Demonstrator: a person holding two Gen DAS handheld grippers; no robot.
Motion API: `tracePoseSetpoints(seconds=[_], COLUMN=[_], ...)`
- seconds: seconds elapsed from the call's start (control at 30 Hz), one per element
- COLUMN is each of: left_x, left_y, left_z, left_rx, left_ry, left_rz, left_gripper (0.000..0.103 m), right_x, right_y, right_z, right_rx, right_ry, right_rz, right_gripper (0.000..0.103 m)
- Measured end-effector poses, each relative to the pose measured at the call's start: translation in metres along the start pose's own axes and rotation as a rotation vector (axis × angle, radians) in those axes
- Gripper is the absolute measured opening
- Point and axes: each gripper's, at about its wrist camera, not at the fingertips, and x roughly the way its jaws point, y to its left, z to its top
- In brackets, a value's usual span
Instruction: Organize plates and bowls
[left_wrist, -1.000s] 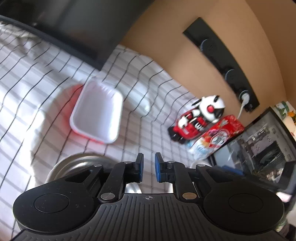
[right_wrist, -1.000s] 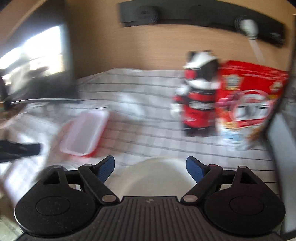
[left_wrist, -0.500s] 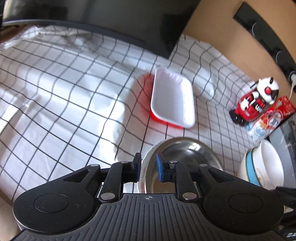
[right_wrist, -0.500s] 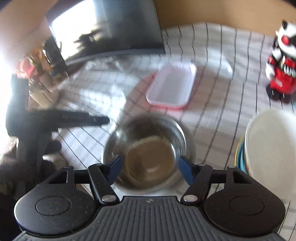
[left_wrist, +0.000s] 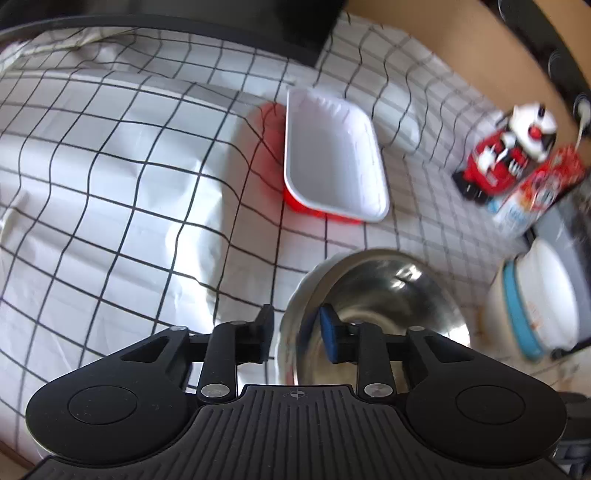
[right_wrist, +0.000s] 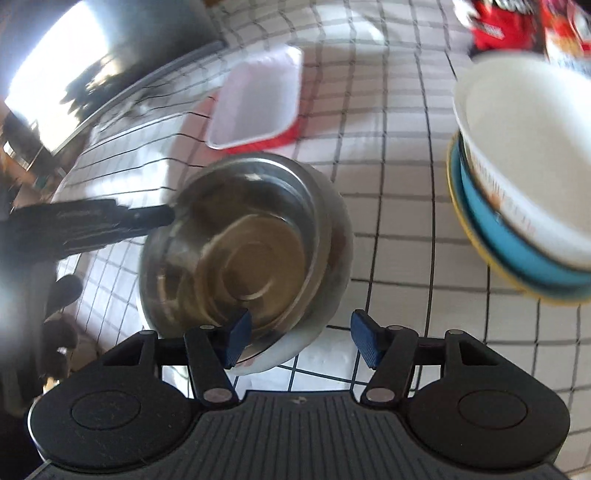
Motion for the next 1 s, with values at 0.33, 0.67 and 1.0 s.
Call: tracePoseSetpoints(seconds=[0.33, 0.67, 1.0], left_x=[0.04, 0.057, 0.032], left_y=[-0.002, -0.038, -0.041], left_z=[-0.005, 0.005, 0.023], left_rx=[0.019, 0.069, 0.013], left_ry=[0.146, 0.157, 0.047], left_rz=[-0.008, -0.042, -0.023], left_gripper=[0.034, 0.043, 0.039], right_x=[0.017, 0.006, -0.015], right_y=[0.002, -0.024, -0.022], right_z=[-0.01, 0.006, 0.0], right_rx=[0.014, 0.042, -0.022], right_ry=[0.005, -0.06, -0.097], right_rz=[0.094, 0.025, 0.007], right_gripper=[0.054, 0.05, 0.055])
